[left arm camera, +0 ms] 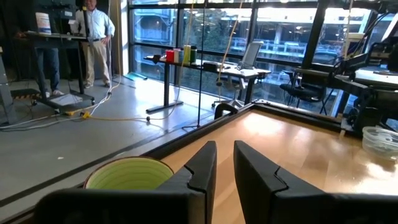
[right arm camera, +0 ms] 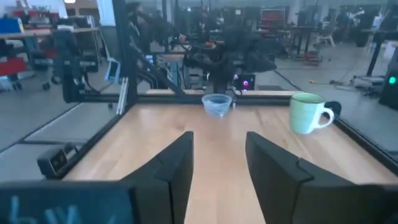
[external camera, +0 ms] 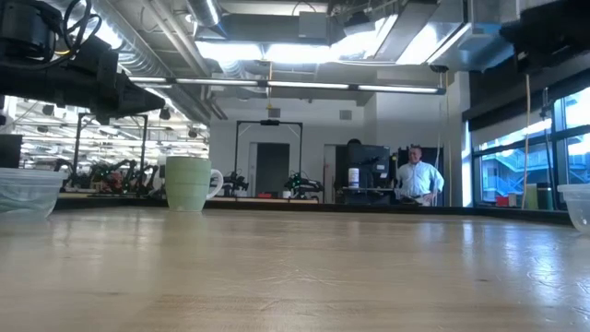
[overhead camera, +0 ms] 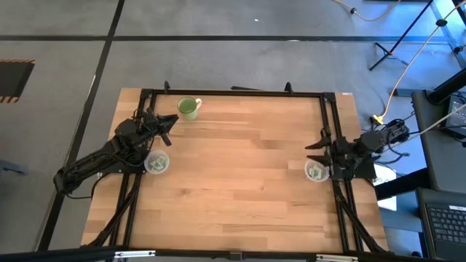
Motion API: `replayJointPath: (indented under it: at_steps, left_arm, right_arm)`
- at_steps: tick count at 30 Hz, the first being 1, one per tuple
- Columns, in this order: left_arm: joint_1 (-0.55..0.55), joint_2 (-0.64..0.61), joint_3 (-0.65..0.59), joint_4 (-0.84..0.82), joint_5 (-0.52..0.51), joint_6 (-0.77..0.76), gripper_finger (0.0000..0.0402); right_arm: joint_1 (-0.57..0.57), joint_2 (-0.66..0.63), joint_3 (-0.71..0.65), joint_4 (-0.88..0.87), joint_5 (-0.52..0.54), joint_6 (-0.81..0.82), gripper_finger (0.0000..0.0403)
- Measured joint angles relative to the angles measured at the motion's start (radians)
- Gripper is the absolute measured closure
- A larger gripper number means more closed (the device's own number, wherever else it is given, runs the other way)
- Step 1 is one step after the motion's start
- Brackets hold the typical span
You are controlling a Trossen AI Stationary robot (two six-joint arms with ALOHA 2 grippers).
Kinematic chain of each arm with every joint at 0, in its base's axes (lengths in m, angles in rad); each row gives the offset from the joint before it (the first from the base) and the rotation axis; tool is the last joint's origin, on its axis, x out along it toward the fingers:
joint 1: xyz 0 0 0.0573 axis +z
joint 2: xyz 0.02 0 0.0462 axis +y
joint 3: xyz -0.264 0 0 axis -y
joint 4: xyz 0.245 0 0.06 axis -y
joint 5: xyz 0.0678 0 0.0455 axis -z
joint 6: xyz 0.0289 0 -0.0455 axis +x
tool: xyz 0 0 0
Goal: Pick and place items into bin
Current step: Return to Home Position
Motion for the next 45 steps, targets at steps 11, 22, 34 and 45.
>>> replayJointPath:
  at_steps: [11, 22, 34, 45]
  left_arm:
    - [0.000, 0.000, 0.000, 0.002, 0.000, 0.000, 0.0351]
    - [0.000, 0.000, 0.000, 0.002, -0.001, 0.000, 0.0354]
    - [0.000, 0.000, 0.000, 0.002, -0.001, 0.000, 0.0354]
    - [0.000, 0.000, 0.000, 0.002, -0.001, 0.000, 0.0351]
  right_arm:
    - [-0.025, 0.000, -0.133, 0.215, -0.021, -0.167, 0.0253]
    - [-0.264, 0.000, -0.133, 0.209, -0.191, -0.190, 0.0254]
    - [-0.440, 0.000, -0.135, 0.170, -0.376, -0.150, 0.0254]
    - [-0.552, 0.000, -0.209, 0.336, -0.387, -0.125, 0.0254]
